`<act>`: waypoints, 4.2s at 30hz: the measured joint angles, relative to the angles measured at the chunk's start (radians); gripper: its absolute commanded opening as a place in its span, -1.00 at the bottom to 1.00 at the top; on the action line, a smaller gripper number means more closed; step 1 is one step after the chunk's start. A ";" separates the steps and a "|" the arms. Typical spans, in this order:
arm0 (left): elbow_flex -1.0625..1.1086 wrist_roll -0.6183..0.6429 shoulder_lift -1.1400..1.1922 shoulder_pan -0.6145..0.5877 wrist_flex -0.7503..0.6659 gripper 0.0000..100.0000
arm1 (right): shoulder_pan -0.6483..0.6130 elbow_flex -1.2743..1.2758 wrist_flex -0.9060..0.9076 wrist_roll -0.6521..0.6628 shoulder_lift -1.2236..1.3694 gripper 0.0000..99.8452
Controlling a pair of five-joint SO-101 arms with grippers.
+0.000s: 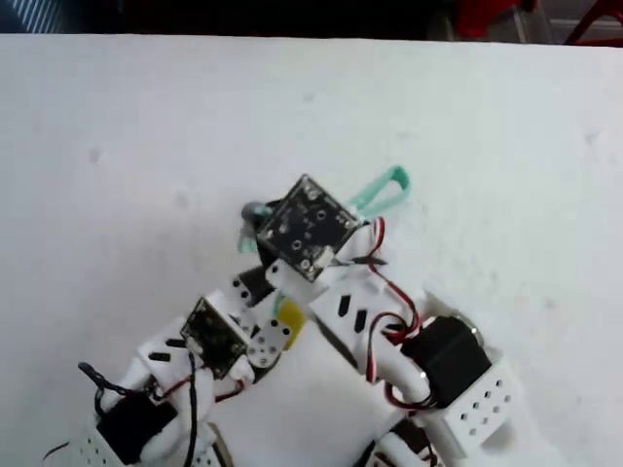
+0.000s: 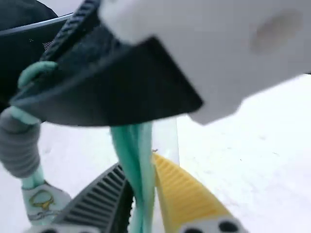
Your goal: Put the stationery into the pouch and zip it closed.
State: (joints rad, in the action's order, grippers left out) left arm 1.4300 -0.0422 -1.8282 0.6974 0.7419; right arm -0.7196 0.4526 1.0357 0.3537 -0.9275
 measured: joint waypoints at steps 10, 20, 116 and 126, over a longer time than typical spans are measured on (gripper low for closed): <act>0.000 -0.003 0.003 -0.072 -0.002 -0.96 | 0.132 0.000 -0.020 -0.040 0.000 -0.96; -0.034 0.068 0.014 -0.209 0.051 -0.96 | 0.213 0.037 -0.080 -0.040 -0.025 -0.97; 0.230 -0.710 -0.003 -0.077 -0.048 -0.96 | 0.124 -0.597 0.661 -0.170 0.353 -0.58; 0.229 -0.706 -0.003 -0.077 -0.048 -0.96 | 0.005 -0.404 0.663 -0.167 0.453 -0.58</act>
State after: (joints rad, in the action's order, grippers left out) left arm 1.6586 -0.7480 -1.8313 0.6206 0.6943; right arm -0.7150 0.0491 1.6985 0.1864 -0.4749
